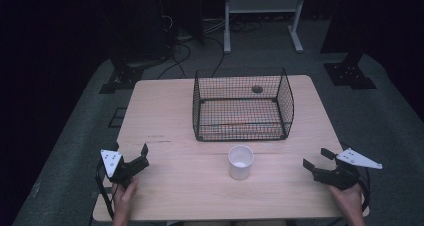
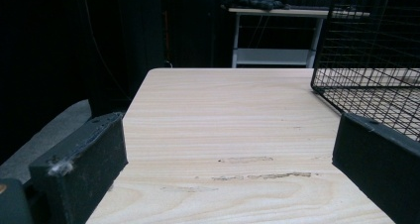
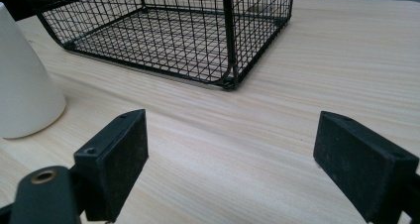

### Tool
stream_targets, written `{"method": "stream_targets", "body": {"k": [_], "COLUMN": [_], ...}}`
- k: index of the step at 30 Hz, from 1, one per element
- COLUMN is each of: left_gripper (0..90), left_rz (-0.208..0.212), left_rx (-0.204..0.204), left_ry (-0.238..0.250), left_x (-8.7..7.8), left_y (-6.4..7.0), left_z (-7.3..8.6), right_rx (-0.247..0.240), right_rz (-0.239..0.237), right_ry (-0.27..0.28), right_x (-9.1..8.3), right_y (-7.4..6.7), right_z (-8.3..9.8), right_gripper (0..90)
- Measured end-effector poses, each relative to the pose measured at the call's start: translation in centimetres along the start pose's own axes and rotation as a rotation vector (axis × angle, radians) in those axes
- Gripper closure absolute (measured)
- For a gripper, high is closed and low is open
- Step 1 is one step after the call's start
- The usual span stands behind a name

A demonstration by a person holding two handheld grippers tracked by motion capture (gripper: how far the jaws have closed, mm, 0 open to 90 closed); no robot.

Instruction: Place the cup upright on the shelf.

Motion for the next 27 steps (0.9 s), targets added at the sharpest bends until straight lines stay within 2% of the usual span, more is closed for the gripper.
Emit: {"method": "stream_targets", "body": {"k": [6,10,13,23,27], "left_gripper": [0.0,0.0,0.0,0.0,0.0], "left_rz": [-0.003,-0.002,0.002,0.001,0.000], "left_rx": [0.018,0.007,0.009,0.012,0.018], "left_ry": [0.001,0.002,0.003,0.004,0.003], "left_x": [0.0,-0.1,-0.1,-0.1,-0.1], "left_y": [0.1,0.1,0.1,0.1,0.2], "left_z": [0.0,0.0,0.0,0.0,0.0], "right_rx": [0.000,-0.010,-0.005,-0.069,-0.074], "right_rz": [-0.013,-0.015,-0.048,-0.066,-0.077], "right_ry": [-0.002,-0.004,-0.012,-0.014,-0.016], "right_x": [0.0,0.0,0.0,0.0,0.2], "right_y": [0.0,-0.4,-0.8,-2.3,-2.8], "right_z": [0.0,-0.3,-0.8,-2.6,-2.9], "right_gripper": [12.9,13.0,12.9,12.9,12.9]}}
Point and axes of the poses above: each handheld gripper's, and its own axes: x roughly forward along the jaws, z roughly out of its underside, y roughly to its right, the point moved 3 cm from there along x, roughly forward along the jaws, and after that the axes turned 12 degrees about -y, right-handed, at the moved point
